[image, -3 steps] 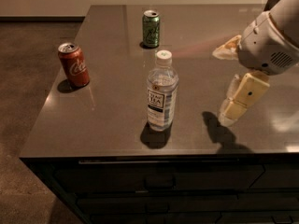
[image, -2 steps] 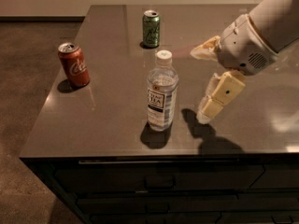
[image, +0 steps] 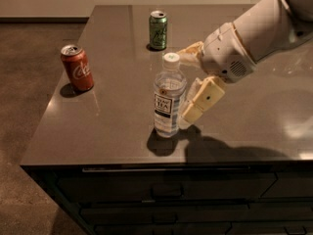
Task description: Pick blue plastic bottle
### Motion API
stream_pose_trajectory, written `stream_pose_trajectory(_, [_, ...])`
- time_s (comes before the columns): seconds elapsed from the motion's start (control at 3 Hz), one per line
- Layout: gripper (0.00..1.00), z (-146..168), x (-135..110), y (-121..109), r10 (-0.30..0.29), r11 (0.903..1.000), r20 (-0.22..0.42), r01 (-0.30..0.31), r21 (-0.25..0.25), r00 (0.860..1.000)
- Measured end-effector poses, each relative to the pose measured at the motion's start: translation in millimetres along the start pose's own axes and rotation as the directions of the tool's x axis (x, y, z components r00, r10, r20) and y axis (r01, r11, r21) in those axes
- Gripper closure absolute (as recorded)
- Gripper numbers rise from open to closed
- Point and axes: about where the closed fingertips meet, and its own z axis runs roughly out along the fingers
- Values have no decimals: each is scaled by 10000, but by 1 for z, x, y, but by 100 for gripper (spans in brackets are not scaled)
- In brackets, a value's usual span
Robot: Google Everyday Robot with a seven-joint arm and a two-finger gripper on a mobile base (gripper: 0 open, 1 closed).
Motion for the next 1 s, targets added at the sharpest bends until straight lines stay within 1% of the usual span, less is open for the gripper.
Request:
stream_pose_trajectory(0.33, [17, 11, -6, -4, 138, 9998, 396, -131, -165, 9991])
stream_pose_trajectory(0.67, [41, 14, -9, -8, 369, 9990, 604, -353, -281, 9975])
stream_pose_trajectory(1.0, [62, 11, -12, -10, 532, 9982, 659, -513, -302, 9964])
